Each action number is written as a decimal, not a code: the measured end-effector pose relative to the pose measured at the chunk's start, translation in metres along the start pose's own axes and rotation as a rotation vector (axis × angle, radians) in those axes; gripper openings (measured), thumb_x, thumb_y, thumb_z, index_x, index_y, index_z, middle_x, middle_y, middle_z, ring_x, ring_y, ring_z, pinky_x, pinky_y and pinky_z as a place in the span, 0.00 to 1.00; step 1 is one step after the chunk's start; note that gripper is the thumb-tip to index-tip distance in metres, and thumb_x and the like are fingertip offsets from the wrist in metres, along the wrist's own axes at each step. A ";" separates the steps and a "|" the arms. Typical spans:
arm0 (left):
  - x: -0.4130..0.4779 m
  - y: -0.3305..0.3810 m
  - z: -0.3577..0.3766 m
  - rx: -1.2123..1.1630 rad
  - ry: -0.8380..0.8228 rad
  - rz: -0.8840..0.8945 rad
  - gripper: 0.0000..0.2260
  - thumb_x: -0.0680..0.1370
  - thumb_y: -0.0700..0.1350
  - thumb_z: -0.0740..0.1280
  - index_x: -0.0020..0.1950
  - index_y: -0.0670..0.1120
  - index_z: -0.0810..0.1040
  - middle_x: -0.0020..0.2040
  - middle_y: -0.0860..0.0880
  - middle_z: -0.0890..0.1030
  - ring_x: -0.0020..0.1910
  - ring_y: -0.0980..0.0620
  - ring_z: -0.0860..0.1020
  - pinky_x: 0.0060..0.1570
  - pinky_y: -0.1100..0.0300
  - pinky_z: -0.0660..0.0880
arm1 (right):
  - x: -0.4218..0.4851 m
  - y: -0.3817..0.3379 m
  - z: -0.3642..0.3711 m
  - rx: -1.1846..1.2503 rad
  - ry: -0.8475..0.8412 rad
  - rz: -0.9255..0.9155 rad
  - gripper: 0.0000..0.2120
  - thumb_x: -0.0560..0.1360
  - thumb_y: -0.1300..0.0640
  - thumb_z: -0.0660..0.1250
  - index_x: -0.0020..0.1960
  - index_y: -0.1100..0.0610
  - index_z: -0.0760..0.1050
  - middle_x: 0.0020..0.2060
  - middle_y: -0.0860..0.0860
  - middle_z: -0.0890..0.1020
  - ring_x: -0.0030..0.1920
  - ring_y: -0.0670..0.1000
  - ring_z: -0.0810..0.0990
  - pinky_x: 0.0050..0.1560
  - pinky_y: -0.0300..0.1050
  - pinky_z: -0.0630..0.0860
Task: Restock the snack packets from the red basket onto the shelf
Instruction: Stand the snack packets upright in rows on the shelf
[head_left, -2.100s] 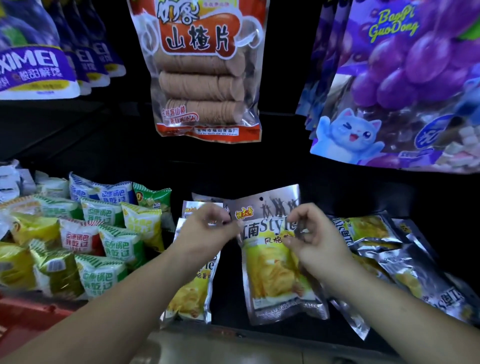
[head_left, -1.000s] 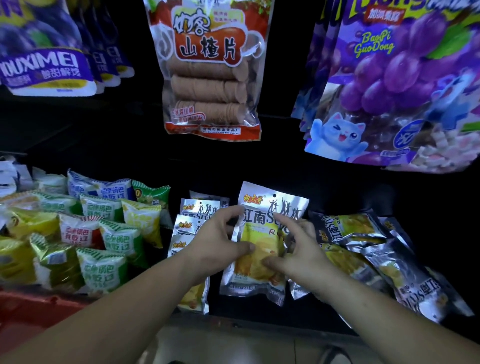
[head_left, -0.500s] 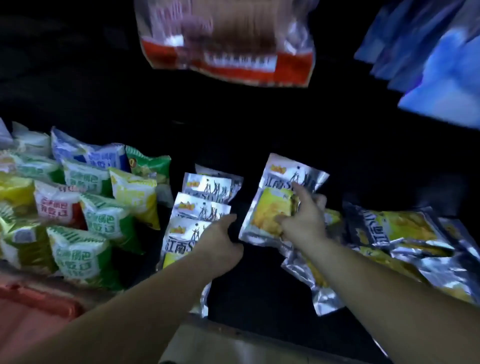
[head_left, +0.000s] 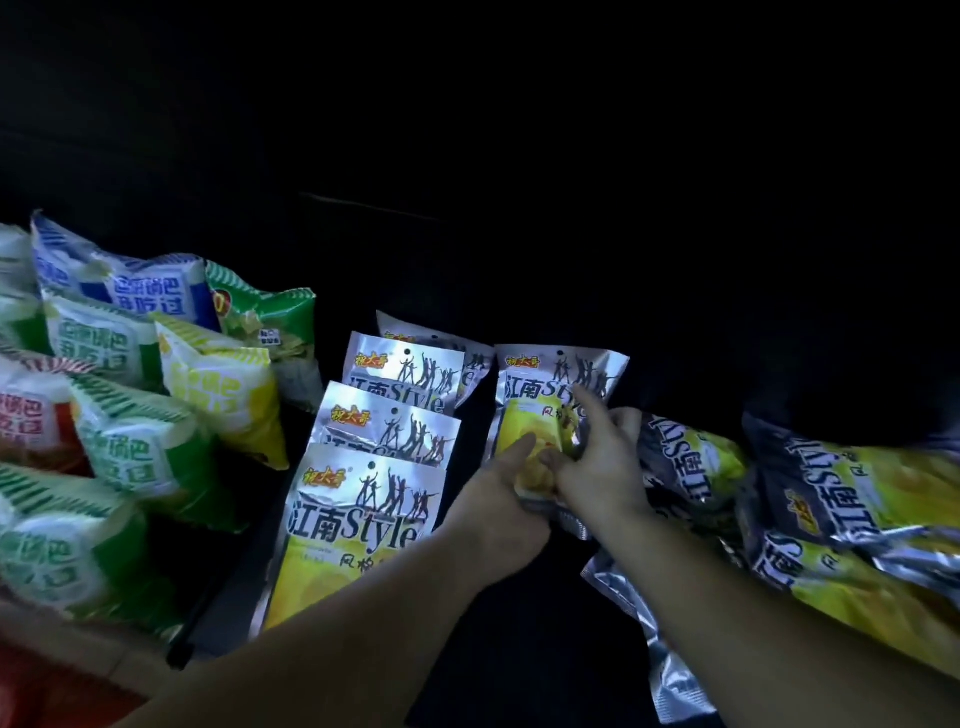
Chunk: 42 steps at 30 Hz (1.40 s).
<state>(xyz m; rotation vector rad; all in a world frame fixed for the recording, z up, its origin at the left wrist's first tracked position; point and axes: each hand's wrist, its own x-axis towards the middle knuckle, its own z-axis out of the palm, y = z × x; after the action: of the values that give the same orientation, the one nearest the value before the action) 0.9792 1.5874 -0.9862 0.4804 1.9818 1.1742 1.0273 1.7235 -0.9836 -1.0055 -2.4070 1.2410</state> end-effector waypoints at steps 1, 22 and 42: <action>0.004 -0.003 0.001 0.019 -0.014 -0.007 0.33 0.75 0.35 0.68 0.75 0.62 0.68 0.60 0.57 0.80 0.55 0.58 0.81 0.54 0.69 0.77 | 0.000 0.000 0.001 0.003 -0.010 -0.009 0.35 0.76 0.60 0.73 0.77 0.41 0.63 0.60 0.47 0.62 0.52 0.46 0.73 0.50 0.30 0.72; -0.003 -0.002 0.036 0.574 -0.025 0.002 0.36 0.79 0.56 0.64 0.78 0.72 0.45 0.78 0.44 0.56 0.74 0.36 0.65 0.75 0.47 0.64 | -0.074 0.011 -0.081 -0.170 -0.554 0.251 0.27 0.78 0.28 0.52 0.72 0.20 0.43 0.80 0.45 0.61 0.77 0.55 0.63 0.74 0.54 0.61; 0.010 -0.020 0.037 0.421 0.038 0.067 0.30 0.80 0.58 0.65 0.79 0.70 0.56 0.84 0.49 0.42 0.82 0.44 0.40 0.81 0.45 0.48 | -0.078 -0.005 -0.078 -0.333 -0.373 0.019 0.21 0.81 0.32 0.50 0.70 0.35 0.67 0.63 0.41 0.79 0.63 0.48 0.77 0.61 0.49 0.75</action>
<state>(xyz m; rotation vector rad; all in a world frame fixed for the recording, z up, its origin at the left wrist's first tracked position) 1.0028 1.6044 -1.0181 0.7453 2.2680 0.8045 1.1212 1.7164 -0.9260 -0.9493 -2.9750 1.1403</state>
